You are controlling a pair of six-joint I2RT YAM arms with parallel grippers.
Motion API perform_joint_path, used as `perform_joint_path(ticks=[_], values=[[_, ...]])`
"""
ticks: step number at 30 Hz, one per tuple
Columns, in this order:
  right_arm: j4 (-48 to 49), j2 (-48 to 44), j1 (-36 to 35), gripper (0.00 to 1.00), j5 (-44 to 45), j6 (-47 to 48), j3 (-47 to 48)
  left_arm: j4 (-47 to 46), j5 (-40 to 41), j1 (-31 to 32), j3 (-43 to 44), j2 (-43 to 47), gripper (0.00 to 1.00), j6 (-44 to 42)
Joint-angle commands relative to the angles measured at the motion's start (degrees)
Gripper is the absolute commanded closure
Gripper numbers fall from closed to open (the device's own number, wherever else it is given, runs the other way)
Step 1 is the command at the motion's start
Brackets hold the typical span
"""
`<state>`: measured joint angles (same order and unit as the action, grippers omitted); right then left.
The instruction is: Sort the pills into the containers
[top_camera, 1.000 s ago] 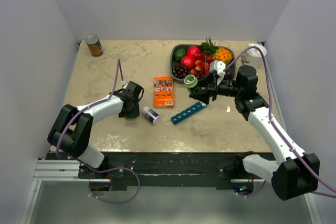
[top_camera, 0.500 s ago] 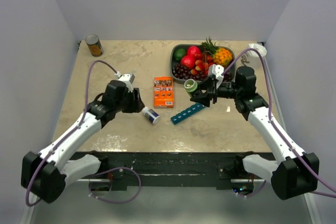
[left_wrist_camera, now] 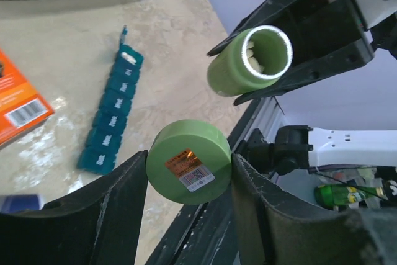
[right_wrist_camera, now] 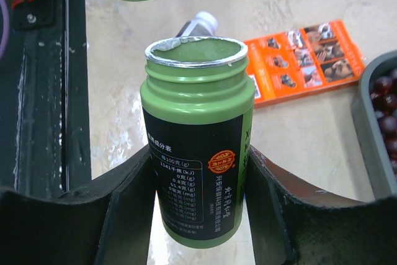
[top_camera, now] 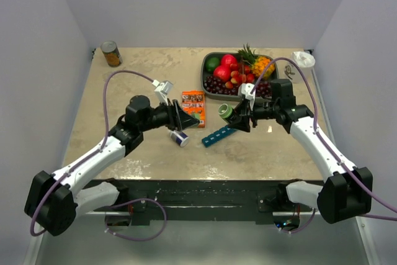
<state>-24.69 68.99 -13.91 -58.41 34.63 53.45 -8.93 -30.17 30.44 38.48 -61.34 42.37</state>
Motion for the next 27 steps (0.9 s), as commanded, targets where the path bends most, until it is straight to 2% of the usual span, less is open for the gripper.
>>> perform_joint_path(ticks=[1, 5, 12, 27], values=[[-4.23, -1.58, -0.41, 0.92, 2.16, 5.1, 1.83, -10.93, -2.44, 3.13, 3.79, -4.92, 0.92, 3.33], [-4.67, -1.32, -0.85, 0.92, 3.39, 5.62, 1.83, -15.23, -2.0, 6.12, 5.99, -9.57, 0.92, 4.91], [-7.12, -0.96, -3.49, 0.92, 7.16, 7.55, 2.8, -15.94, -1.55, 7.71, 9.42, -14.15, 0.92, 4.92], [-11.43, 0.7, -7.53, 0.94, 11.74, 9.14, 6.75, -11.47, -4.1, 8.59, 11.62, -17.5, 0.93, 2.55]])
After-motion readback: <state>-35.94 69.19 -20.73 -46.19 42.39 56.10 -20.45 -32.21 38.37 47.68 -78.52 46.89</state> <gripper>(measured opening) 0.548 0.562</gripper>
